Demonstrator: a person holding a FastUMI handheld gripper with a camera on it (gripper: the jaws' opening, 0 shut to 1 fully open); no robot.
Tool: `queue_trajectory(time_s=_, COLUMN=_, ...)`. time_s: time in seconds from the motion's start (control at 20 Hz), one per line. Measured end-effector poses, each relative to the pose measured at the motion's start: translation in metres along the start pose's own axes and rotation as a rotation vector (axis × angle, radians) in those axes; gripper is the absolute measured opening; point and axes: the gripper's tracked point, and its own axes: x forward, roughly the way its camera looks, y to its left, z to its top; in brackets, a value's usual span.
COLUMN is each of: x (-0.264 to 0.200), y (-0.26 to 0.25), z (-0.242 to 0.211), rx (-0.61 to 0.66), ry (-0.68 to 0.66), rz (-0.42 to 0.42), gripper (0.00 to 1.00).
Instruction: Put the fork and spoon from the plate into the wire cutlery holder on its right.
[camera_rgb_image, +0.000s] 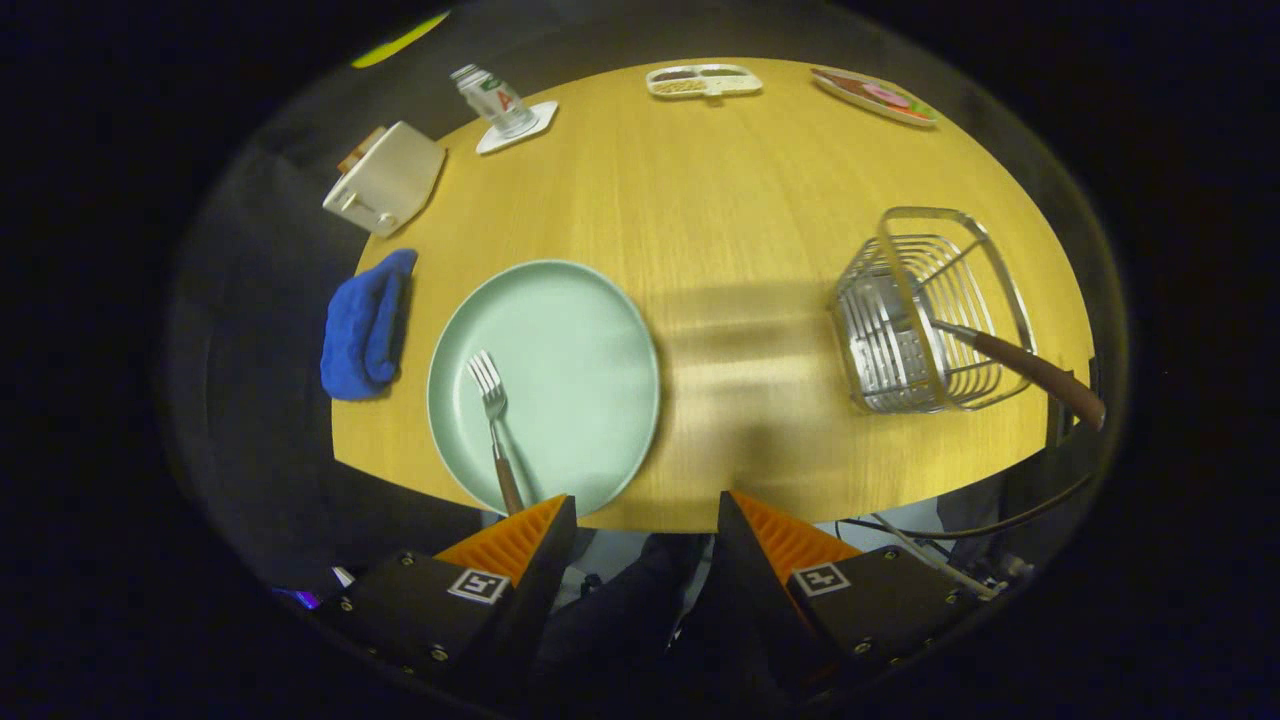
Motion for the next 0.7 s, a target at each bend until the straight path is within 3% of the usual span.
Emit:
queue_trajectory(time_s=0.2, x=0.017, y=0.034, z=-0.018, rx=-0.032, ry=0.110, rz=0.065, gripper=0.88)
queue_trajectory(time_s=0.45, x=0.033, y=0.052, z=-0.027, rx=-0.024, ry=0.203, rz=0.072, gripper=0.88)
queue_trajectory(time_s=0.55, x=0.041, y=0.055, z=-0.031, rx=-0.005, ry=0.245, rz=0.067, gripper=0.62)
queue_trajectory(time_s=0.6, x=0.043, y=0.058, z=-0.037, rx=0.000, ry=0.272, rz=0.075, gripper=0.58)
queue_trajectory(time_s=0.7, x=0.054, y=0.064, z=-0.042, rx=0.004, ry=0.304, rz=0.080, gripper=0.58)
